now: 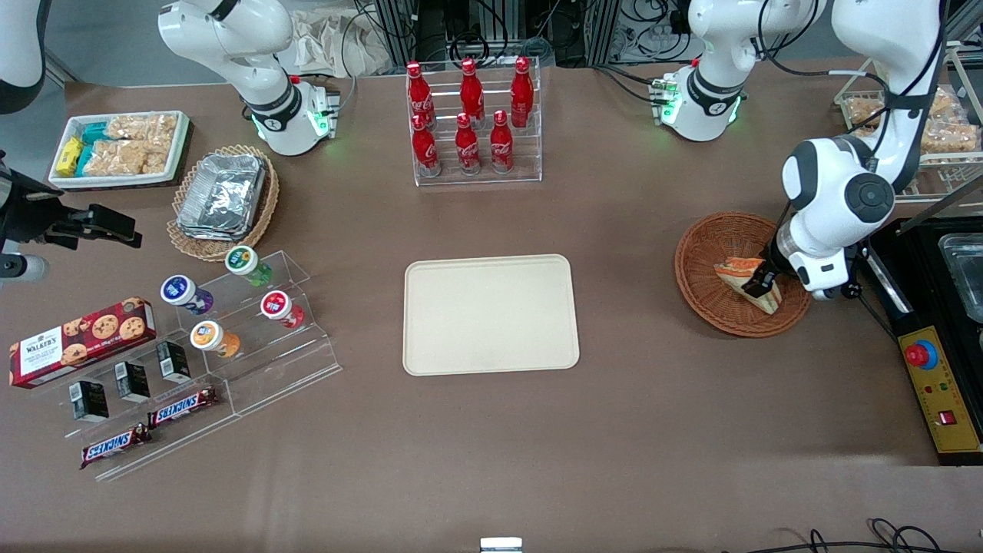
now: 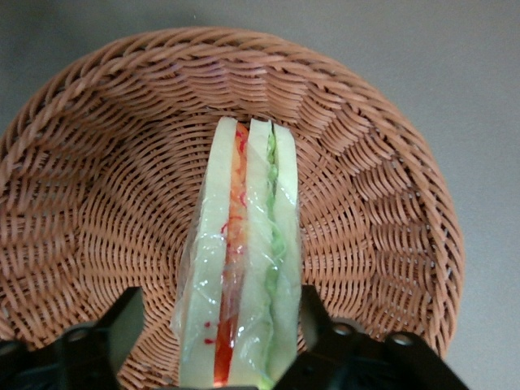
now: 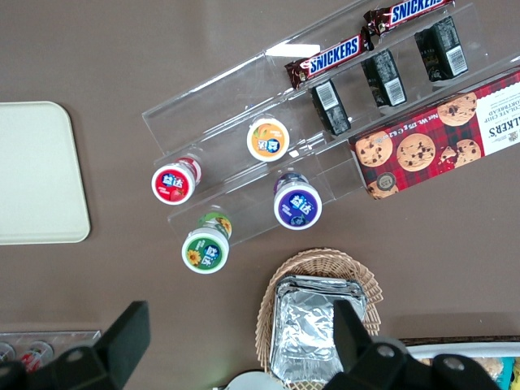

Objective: Place sandwich from basket to tray
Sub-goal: 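Close the left gripper on the sandwich's upright edge, then lift the sandwich up out of the basket with the left gripper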

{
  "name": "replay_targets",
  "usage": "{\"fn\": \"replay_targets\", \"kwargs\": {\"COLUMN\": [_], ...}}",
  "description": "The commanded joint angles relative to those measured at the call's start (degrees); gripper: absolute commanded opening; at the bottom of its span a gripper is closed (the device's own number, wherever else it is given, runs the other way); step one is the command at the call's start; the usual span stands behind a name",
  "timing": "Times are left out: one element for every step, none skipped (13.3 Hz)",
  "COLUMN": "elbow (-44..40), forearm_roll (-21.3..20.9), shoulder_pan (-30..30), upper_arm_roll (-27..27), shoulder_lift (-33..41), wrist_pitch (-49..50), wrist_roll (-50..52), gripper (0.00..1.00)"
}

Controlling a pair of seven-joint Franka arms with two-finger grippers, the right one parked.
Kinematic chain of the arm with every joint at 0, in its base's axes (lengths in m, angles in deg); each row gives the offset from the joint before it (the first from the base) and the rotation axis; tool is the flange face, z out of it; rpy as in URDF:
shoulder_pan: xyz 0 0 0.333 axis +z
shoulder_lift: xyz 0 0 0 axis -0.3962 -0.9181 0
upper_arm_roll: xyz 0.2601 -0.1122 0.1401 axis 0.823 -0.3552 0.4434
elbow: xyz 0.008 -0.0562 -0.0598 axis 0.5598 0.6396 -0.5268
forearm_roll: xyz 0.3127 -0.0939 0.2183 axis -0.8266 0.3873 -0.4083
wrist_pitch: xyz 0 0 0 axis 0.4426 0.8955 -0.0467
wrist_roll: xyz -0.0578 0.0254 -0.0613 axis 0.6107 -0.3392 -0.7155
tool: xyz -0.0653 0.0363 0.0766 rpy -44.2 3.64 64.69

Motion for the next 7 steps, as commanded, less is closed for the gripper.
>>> {"fn": "replay_targets", "kwargs": {"elbow": [1.82, 1.73, 1.55, 1.47, 1.03, 0.07, -1.33], "forearm_roll": [-0.34, -0.34, -0.34, -0.43, -1.91, -4.79, -7.0], "shoulder_pan": [-0.11, -0.11, -0.02, -0.11, -0.11, -0.02, 0.07], "upper_arm_roll": [-0.23, -0.23, -0.23, -0.23, -0.32, -0.41, -0.41], "shoulder_lift": [0.1, 0.45, 1.32, 2.63, 3.6, 4.92, 5.54], "wrist_pitch": [-3.46, -3.37, -2.68, -1.1, 1.7, 4.51, 7.41], "wrist_roll": [1.69, 1.52, 0.73, 0.46, 0.37, 0.37, 0.11], "gripper": [0.0, 0.0, 0.0, 0.0, 0.0, 0.0, 0.0]}}
